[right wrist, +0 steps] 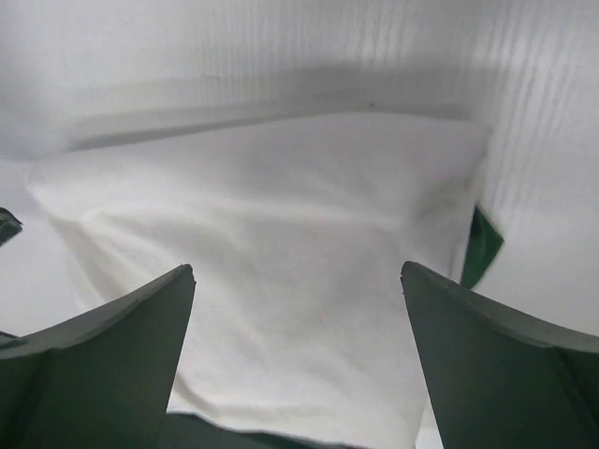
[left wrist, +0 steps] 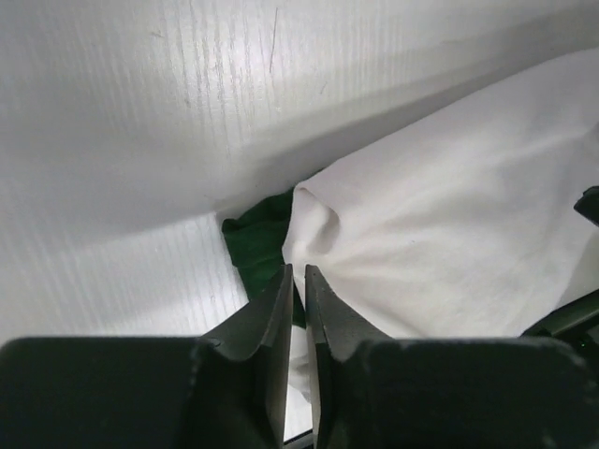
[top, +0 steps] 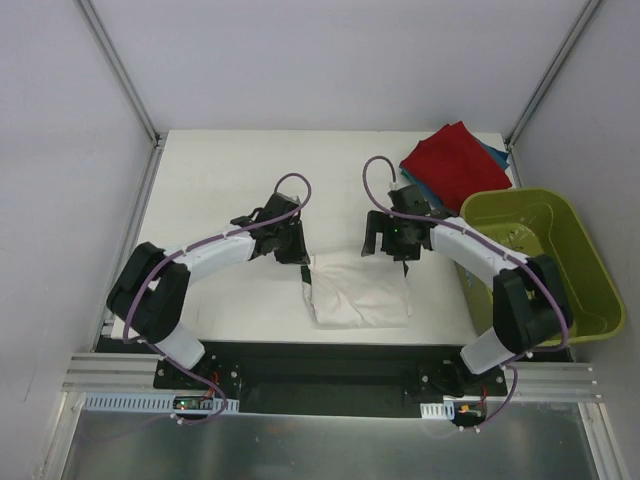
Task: Fold and stack the t-shirts
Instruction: Smooth out wrinkles on the folded tshirt
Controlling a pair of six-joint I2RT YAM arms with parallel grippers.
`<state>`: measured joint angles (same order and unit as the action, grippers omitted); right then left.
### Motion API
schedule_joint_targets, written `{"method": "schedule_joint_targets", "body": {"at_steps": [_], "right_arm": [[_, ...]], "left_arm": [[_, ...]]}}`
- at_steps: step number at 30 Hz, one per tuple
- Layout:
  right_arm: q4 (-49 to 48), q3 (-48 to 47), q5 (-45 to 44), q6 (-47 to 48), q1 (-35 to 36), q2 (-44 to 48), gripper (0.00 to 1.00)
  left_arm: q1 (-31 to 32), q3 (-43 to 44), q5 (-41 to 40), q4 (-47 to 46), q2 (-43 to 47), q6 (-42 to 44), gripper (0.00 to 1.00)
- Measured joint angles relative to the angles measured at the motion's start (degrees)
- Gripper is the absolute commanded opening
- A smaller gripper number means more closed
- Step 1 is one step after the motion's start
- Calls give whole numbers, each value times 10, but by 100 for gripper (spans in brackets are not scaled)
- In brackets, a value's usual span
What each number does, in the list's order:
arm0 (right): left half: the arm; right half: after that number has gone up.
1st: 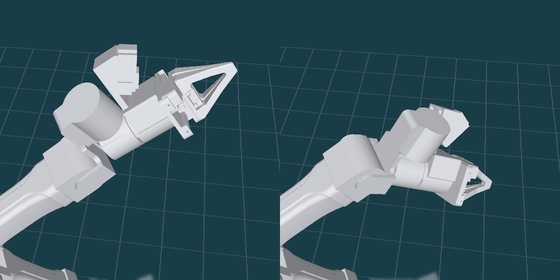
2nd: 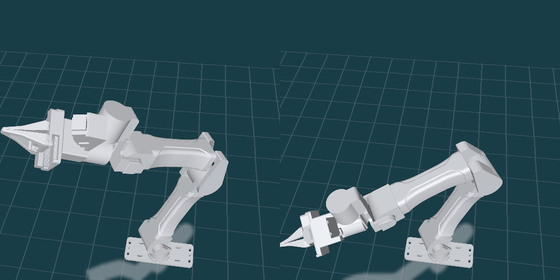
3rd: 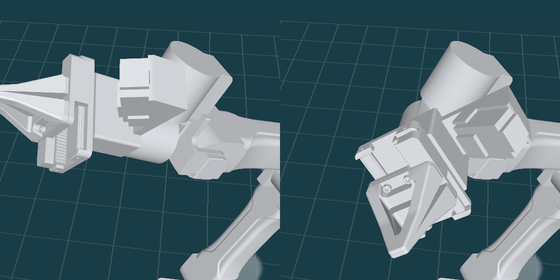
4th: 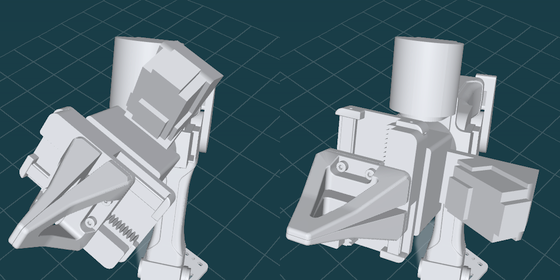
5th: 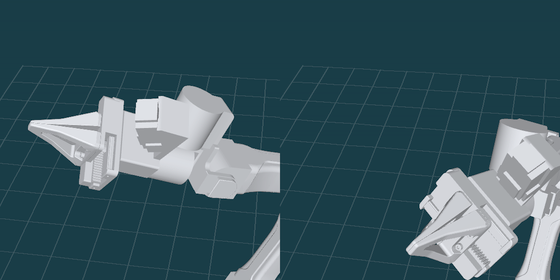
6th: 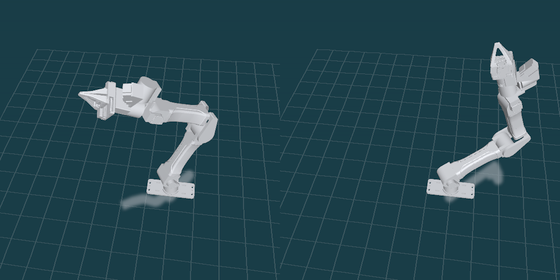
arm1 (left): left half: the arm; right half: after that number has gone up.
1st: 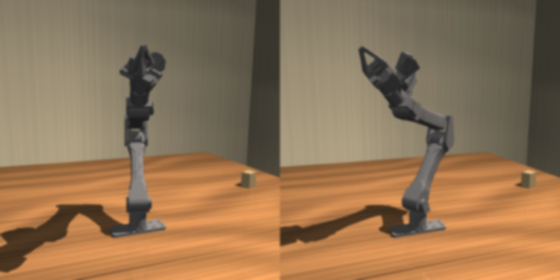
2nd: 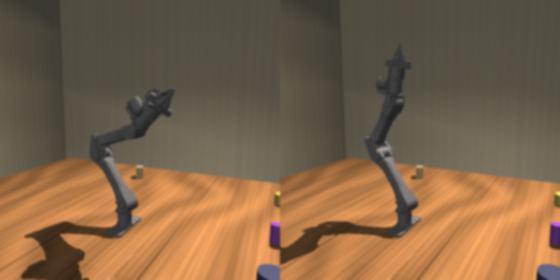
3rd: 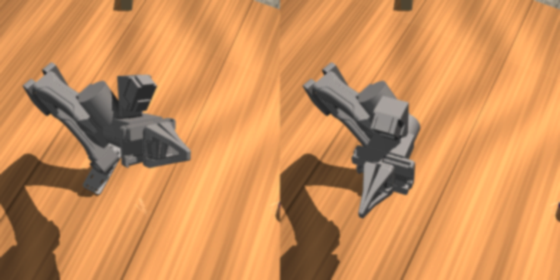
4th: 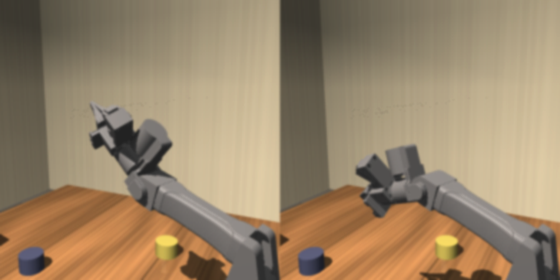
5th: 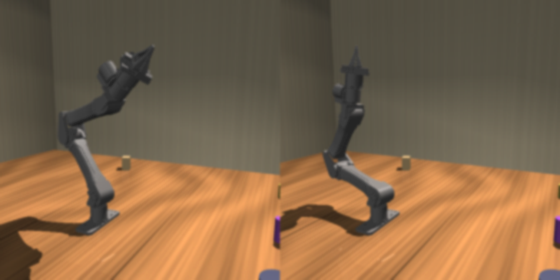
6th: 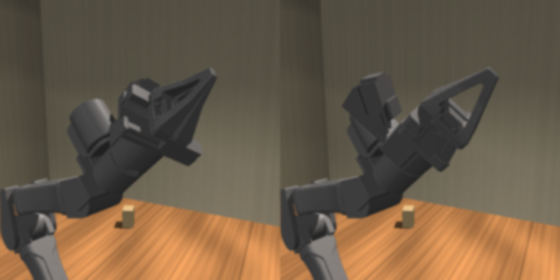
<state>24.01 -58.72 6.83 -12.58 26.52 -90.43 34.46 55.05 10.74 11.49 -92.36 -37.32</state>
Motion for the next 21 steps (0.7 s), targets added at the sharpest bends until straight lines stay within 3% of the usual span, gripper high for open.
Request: {"method": "schedule_joint_targets", "body": {"at_steps": [5,7,11,15,21], "right_arm": [[37,11,-49,-9,26,126,97],[27,39,-46,-20,32,181,97],[-7,139,-11,-48,35,273,97],[-42,217,19,-69,35,275,97],[-83,239,28,-83,35,214,97]], "left_arm": [[24,1,-21,15,84,-4,18],[55,0,-24,15,110,-10,11],[133,-17,-23,-1,135,-35,5],[176,-54,-10,-18,115,-63,0],[176,-122,-4,-40,81,-98,0]]}}
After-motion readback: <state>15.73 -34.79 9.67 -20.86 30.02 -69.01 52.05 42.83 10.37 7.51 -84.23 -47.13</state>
